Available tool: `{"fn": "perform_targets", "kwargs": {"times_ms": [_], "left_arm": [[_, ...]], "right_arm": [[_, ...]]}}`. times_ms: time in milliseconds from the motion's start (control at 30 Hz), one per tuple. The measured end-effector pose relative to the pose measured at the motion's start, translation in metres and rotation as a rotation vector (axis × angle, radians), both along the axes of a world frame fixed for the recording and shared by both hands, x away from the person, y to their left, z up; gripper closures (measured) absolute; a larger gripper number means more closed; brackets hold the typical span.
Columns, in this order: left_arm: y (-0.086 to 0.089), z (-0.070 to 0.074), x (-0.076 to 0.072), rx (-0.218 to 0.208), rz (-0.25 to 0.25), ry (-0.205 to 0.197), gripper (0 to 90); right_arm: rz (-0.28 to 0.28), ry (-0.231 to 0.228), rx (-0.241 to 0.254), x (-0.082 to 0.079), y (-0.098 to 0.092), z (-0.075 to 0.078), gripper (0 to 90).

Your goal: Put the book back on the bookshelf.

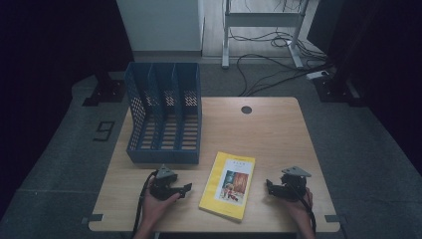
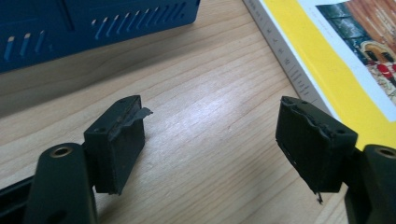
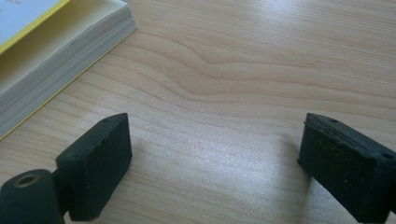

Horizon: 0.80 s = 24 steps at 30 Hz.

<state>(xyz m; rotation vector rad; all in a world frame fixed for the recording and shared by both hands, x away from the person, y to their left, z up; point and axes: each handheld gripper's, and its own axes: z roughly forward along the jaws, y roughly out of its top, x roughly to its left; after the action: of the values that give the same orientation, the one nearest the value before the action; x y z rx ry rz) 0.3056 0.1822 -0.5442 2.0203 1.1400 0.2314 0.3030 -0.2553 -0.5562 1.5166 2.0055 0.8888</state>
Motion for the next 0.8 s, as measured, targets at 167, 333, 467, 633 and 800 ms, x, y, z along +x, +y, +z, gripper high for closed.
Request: {"fn": "perform_targets", "kwargs": {"times_ms": [167, 333, 467, 633, 800], "left_arm": [[0.0036, -0.0018, 0.0001, -0.005, 0.005, -0.003, 24.1], [0.0014, -0.0026, -0.0012, 0.007, 0.004, -0.016, 24.0], [0.0016, -0.0028, -0.0037, 0.032, 0.01, -0.03, 24.0], [0.002, -0.0028, -0.0051, 0.032, 0.011, -0.03, 23.7], [0.0009, -0.0028, -0.0053, 0.042, 0.014, -0.033, 23.7]], "right_arm": [[-0.023, 0.001, 0.003, 0.0021, -0.0009, -0.0001, 8.4], [-0.034, -0.002, 0.003, 0.0007, -0.0018, 0.0001, 9.7], [-0.035, -0.002, 0.002, 0.0006, -0.0017, 0.0001, 10.0], [-0.042, -0.003, 0.0, 0.0007, -0.002, 0.0002, 10.3], [-0.059, -0.011, 0.001, -0.0002, -0.0024, 0.0003, 13.2]]}}
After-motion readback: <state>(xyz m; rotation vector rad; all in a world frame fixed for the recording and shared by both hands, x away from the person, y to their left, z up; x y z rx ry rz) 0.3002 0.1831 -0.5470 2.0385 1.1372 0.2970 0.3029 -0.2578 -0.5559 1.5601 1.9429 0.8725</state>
